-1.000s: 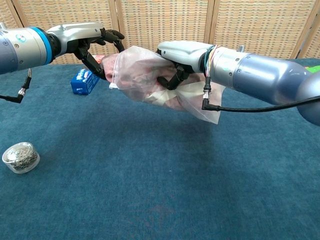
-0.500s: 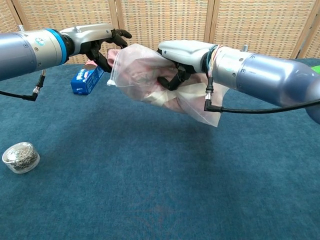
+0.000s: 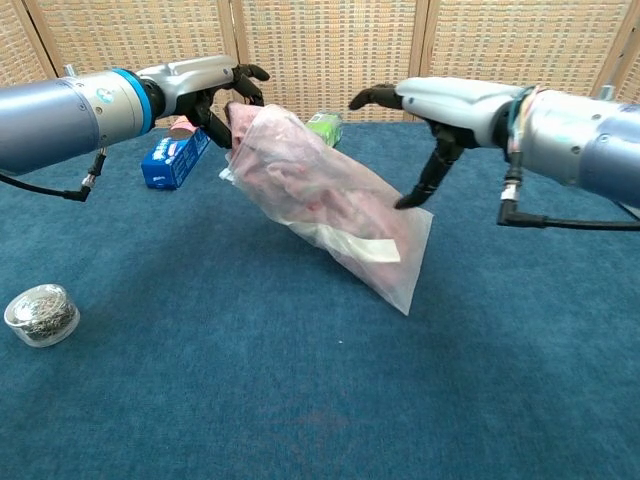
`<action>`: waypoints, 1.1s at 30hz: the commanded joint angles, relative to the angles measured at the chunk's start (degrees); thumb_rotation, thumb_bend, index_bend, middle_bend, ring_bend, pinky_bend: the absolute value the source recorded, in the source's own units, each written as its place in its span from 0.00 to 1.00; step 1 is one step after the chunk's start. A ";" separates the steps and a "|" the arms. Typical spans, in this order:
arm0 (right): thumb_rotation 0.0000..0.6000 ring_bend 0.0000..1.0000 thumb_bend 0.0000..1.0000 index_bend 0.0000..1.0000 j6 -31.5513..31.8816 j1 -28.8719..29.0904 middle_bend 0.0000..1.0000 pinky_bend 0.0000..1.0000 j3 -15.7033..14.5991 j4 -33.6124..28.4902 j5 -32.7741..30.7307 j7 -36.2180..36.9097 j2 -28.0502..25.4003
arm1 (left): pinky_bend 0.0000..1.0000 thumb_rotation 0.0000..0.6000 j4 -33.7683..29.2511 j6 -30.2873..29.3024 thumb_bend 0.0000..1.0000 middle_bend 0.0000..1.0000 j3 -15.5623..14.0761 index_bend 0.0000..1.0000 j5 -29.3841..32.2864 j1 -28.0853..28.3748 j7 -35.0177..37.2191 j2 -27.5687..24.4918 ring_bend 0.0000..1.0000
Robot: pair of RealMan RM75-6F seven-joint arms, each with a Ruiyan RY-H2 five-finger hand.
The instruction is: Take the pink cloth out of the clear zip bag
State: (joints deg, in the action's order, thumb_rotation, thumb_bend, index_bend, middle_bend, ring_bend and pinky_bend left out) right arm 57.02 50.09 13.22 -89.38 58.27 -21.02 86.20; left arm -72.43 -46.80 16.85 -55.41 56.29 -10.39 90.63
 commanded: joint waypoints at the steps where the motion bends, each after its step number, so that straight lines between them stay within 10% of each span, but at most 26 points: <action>1: 1.00 0.00 0.00 0.00 3.18 -3.51 0.00 0.00 -3.09 -2.11 4.31 -0.12 -4.48 | 0.00 1.00 2.00 0.83 0.54 0.00 0.25 0.69 -0.92 0.56 1.98 1.31 0.00; 9: 1.00 0.00 0.00 0.00 14.79 -7.87 0.01 0.00 -12.89 9.49 27.93 -3.56 -6.19 | 0.00 1.00 2.39 0.72 0.54 0.00 1.76 0.69 -1.96 1.74 3.03 1.19 0.00; 12: 1.00 0.08 0.00 0.00 19.91 -9.24 0.16 0.01 -16.56 17.52 36.81 -2.46 -5.30 | 0.00 1.00 1.71 0.54 0.54 0.00 2.46 0.69 -1.46 2.26 2.48 0.85 0.00; 18: 1.00 0.50 0.00 0.01 27.71 -8.69 0.56 0.56 -22.71 33.05 52.53 0.11 -3.62 | 0.00 1.00 0.44 0.57 0.54 0.00 3.81 0.69 1.37 3.16 1.37 0.77 0.00; 22: 1.00 0.57 0.00 0.03 26.69 -6.92 0.65 0.74 -24.42 35.23 56.95 0.28 -2.68 | 0.00 1.00 -0.32 0.36 0.54 0.00 3.97 0.69 2.49 3.55 0.49 0.81 0.00; 33: 1.00 0.59 0.00 0.03 9.95 1.14 0.68 0.78 -23.14 25.81 60.44 -8.95 0.21 | 0.00 1.00 -2.68 -0.78 0.54 0.00 3.64 0.70 4.04 3.91 -1.64 0.18 0.00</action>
State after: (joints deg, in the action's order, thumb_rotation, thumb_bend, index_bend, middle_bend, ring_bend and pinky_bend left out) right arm 71.08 49.16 -10.91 -60.53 118.67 -26.76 85.23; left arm -75.08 -47.56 20.54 -51.42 60.19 -11.99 90.82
